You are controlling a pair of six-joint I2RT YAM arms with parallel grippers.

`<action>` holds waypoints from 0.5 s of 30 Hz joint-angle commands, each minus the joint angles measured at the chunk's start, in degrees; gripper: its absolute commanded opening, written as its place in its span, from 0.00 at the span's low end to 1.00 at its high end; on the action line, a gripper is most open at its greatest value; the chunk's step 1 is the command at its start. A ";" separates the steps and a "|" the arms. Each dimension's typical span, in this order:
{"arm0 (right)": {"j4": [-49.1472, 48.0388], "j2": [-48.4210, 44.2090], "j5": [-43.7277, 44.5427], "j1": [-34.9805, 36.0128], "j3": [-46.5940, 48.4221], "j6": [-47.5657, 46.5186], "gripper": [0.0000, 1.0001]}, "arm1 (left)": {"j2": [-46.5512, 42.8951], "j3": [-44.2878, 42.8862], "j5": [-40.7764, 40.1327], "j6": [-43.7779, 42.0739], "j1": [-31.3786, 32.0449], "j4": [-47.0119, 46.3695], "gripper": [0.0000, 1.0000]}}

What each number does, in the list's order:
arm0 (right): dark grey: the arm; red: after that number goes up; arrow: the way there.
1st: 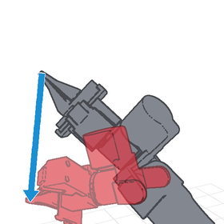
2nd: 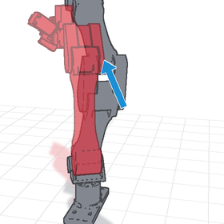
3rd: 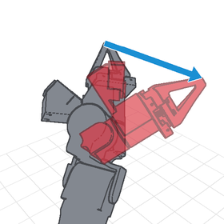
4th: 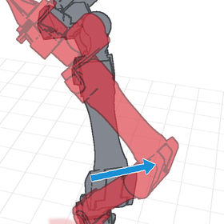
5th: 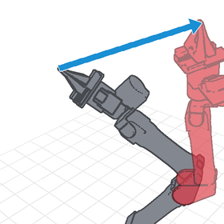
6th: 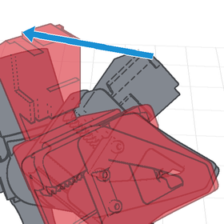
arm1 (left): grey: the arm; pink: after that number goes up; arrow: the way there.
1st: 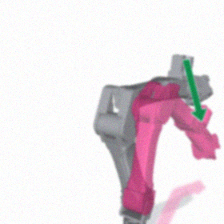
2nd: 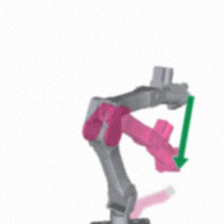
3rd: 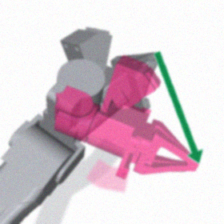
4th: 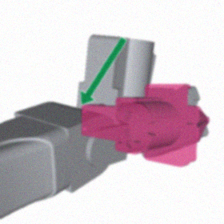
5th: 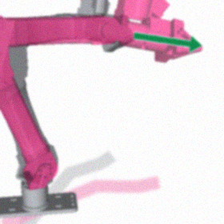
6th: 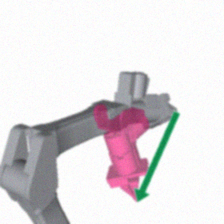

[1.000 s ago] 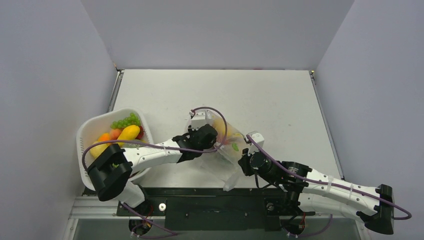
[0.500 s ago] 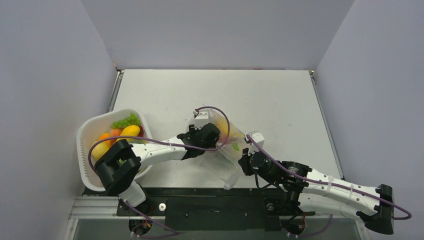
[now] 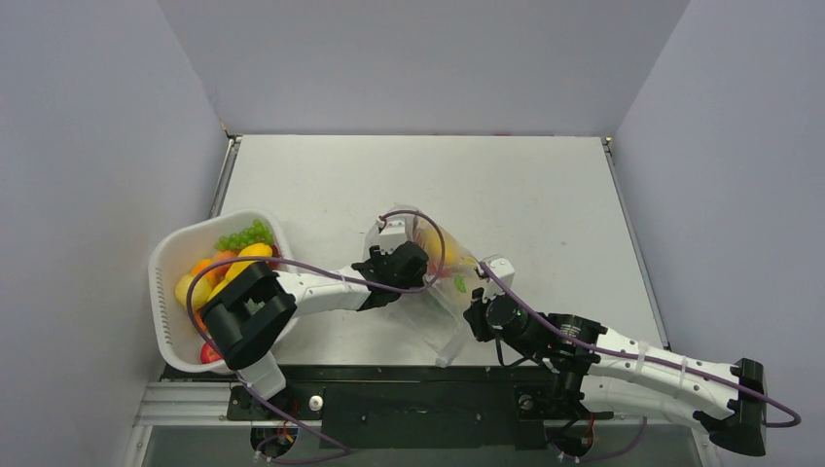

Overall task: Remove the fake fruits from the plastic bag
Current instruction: Take out the fake fruit from the plastic bag.

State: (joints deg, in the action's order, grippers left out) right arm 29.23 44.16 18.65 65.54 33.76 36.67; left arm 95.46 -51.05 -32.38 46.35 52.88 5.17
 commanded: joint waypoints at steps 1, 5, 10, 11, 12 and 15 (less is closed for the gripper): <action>-1.28 0.07 0.86 -0.42 2.42 0.05 0.03 | 1.40 -1.67 -3.34 0.17 -0.37 -6.74 0.51; -1.33 0.11 0.17 -0.43 2.75 -0.01 0.02 | 1.32 -1.28 -4.62 -1.11 -0.33 -9.52 0.37; -0.75 -0.15 0.34 -0.41 2.98 -0.46 0.03 | -1.48 -0.63 -5.03 -2.45 -0.28 -10.12 0.17; -0.49 -0.18 0.42 -0.41 3.09 -0.48 0.02 | -2.62 -0.50 -4.57 -2.47 -0.25 -9.88 0.13; -0.40 -0.54 0.70 -0.41 3.03 -0.47 0.02 | -3.25 -0.29 -4.29 -2.49 -0.24 -9.77 0.09; -0.32 -0.92 1.51 -0.42 2.63 -0.26 0.03 | -6.27 -0.38 -3.16 -1.88 -0.11 -7.28 0.05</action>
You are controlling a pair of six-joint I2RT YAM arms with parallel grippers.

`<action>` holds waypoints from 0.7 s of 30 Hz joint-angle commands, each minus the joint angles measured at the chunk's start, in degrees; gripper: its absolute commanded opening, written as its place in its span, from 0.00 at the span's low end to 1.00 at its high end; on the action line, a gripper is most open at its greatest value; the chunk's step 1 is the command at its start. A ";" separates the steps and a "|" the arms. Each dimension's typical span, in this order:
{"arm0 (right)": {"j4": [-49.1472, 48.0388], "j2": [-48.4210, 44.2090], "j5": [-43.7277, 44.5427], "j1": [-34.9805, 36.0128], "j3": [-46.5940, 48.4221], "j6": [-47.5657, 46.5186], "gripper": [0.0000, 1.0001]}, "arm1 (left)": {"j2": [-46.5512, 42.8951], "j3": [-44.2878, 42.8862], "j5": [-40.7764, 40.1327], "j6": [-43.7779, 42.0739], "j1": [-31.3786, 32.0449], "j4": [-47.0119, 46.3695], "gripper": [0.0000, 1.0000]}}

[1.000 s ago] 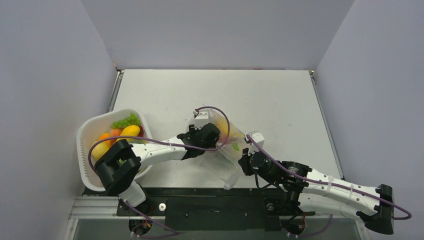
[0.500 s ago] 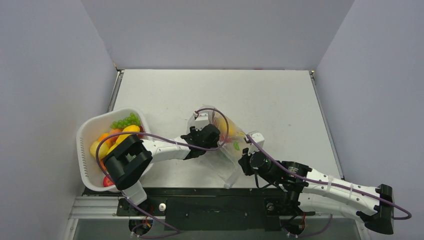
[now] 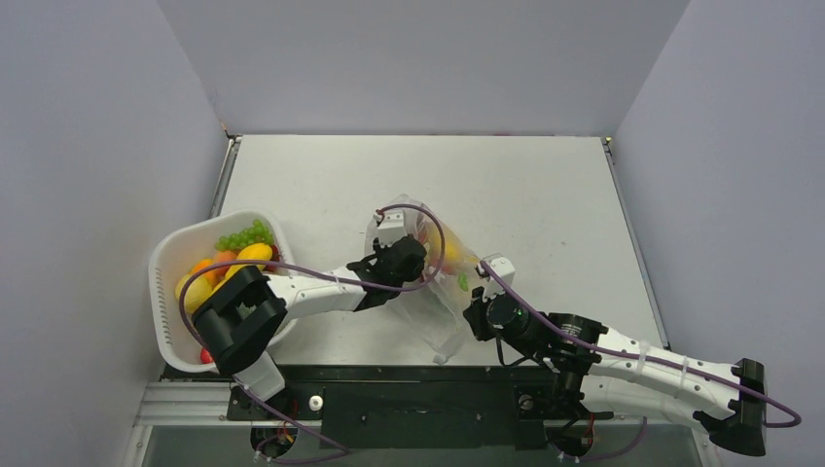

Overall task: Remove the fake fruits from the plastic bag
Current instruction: Take out the fake fruit from the plastic bag.

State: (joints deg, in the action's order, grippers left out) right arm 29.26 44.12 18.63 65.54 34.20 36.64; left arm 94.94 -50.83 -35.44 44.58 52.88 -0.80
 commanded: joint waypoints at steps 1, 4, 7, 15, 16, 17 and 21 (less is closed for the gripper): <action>-0.38 -0.88 1.55 -0.42 2.15 -0.25 0.03 | -6.35 -0.53 0.18 0.31 0.00 -0.78 0.03; -0.34 -0.92 1.77 -0.41 2.15 -0.01 0.03 | -9.62 0.11 4.81 0.84 0.41 0.59 0.00; -0.34 -1.08 2.91 -0.47 2.19 -0.09 0.03 | -12.05 0.31 11.03 1.61 0.38 4.02 0.00; -0.48 -0.20 6.12 -0.54 3.37 -0.74 0.03 | -21.39 1.25 25.69 1.30 0.38 7.73 0.00; -0.50 0.02 6.41 -0.56 3.48 -0.88 0.03 | -22.94 0.64 27.38 1.21 0.38 8.05 0.00; -0.55 0.10 6.59 -0.58 3.75 -1.03 0.03 | -23.78 0.29 28.16 1.02 0.38 8.56 0.00; -0.96 0.14 7.83 -0.69 4.08 -0.85 0.03 | -28.26 -1.80 31.94 0.33 0.42 9.04 0.00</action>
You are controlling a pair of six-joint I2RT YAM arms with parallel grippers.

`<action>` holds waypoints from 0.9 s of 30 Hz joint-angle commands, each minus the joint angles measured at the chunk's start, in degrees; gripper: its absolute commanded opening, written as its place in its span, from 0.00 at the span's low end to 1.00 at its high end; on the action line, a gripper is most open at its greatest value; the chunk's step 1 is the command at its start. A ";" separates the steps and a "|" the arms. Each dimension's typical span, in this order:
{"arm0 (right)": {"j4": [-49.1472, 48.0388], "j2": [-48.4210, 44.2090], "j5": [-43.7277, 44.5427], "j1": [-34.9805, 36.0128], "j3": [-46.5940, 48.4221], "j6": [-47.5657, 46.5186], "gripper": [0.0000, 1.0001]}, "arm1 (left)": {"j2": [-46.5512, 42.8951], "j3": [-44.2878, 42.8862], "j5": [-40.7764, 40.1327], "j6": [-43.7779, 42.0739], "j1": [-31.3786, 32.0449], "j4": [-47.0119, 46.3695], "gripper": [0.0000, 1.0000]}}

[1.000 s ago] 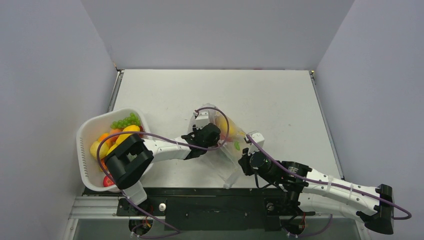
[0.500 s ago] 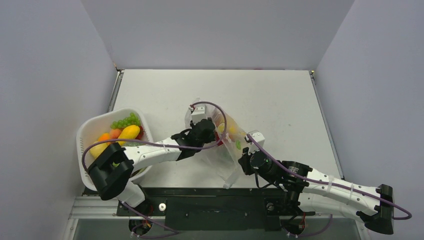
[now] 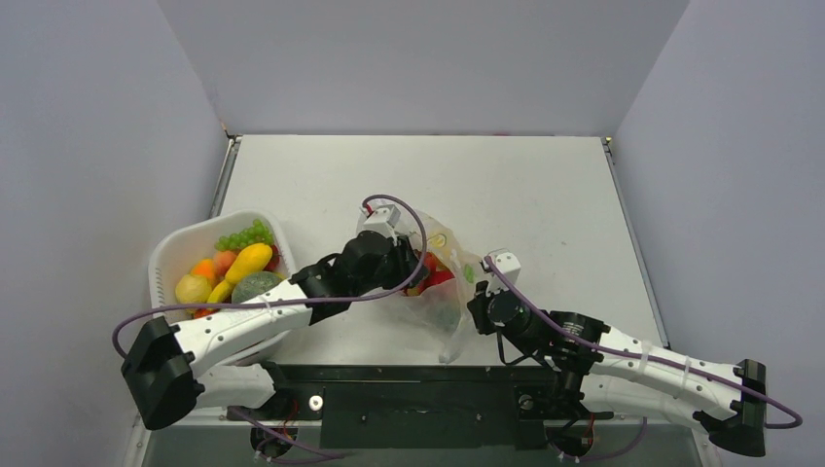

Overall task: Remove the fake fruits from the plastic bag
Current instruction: Take out the fake fruit from the plastic bag.

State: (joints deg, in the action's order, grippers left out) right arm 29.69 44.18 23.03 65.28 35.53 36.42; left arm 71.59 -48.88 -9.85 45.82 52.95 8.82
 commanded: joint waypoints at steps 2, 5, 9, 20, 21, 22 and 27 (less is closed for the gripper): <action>-1.58 -0.22 3.89 -0.46 2.83 -0.39 0.03 | -6.22 -5.15 7.62 -1.10 0.32 -0.43 0.00; -1.72 -0.72 4.34 -0.48 2.95 -0.16 0.04 | -7.58 -6.75 9.42 -1.74 0.31 -0.58 0.00; -1.72 -0.54 4.49 -0.50 3.18 -0.05 0.04 | -9.19 -8.91 13.14 -2.60 0.40 -1.69 0.00; -1.47 1.04 6.24 -0.71 5.82 -1.27 0.04 | -8.58 -13.21 29.45 -3.55 0.40 -7.00 0.00; -1.28 1.06 6.88 -0.86 6.29 -1.45 0.04 | -8.16 -13.66 30.15 -3.90 0.40 -5.38 0.00; -1.25 0.83 7.13 -1.03 6.56 -1.49 0.04 | -7.93 -13.85 30.15 -4.76 0.40 -4.11 0.00; -1.21 0.07 8.28 -1.73 8.72 -2.27 0.06 | -7.61 -9.07 30.49 -5.04 0.40 -0.63 0.00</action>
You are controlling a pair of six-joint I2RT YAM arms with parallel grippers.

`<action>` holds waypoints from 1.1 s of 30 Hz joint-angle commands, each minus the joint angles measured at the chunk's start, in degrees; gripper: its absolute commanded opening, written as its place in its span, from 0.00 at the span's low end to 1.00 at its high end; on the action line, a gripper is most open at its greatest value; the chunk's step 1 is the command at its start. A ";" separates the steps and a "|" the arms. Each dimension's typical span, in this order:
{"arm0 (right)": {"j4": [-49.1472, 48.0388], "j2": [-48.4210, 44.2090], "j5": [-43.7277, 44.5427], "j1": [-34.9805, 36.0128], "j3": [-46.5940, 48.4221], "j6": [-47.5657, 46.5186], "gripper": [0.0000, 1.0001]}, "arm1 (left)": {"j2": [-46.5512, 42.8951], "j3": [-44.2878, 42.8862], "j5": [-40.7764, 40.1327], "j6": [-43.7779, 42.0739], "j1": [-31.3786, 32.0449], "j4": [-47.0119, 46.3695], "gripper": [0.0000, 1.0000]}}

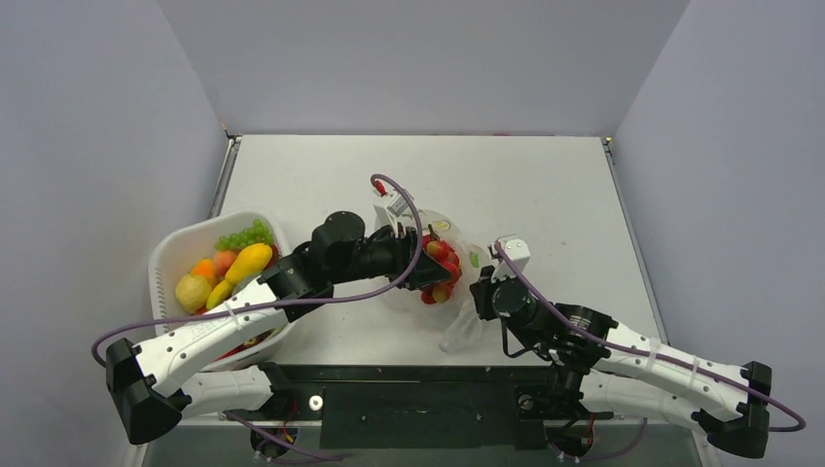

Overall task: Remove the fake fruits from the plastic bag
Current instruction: Take out the fake fruit from the plastic bag.

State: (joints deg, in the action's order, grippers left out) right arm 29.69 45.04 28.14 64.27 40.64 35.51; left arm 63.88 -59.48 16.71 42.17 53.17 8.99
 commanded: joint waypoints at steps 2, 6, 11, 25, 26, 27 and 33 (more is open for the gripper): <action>-1.22 -0.34 3.38 -1.03 4.09 -1.90 0.06 | -0.57 3.78 4.99 -0.42 0.23 -2.69 0.00; -1.16 1.72 3.12 -1.71 4.12 -2.55 0.06 | -3.89 5.15 6.83 0.78 0.54 -9.02 0.00; -1.75 2.05 1.74 -2.00 1.62 -1.75 0.06 | -6.64 -1.96 3.79 -3.54 0.62 -5.84 0.00; -4.08 3.46 0.29 -2.24 -3.90 0.55 0.06 | -1.31 -28.71 -12.62 -14.26 -0.42 16.67 0.00; -4.24 3.43 0.21 -2.22 -4.10 0.55 0.06 | -1.43 -30.01 -16.64 -14.70 -1.75 20.91 0.00; -4.31 3.40 0.14 -2.27 -4.22 0.54 0.06 | -1.86 -32.24 -22.87 -14.68 -2.76 22.61 0.00; -4.22 2.84 -0.20 -2.69 -4.54 -0.01 0.06 | -2.96 -40.56 -29.96 -17.76 -16.76 34.48 0.00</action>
State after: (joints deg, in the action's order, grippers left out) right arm 27.31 48.49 27.97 62.17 36.73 35.22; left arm 62.83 -93.41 -3.68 28.84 42.15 35.31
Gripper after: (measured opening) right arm 0.057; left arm 0.362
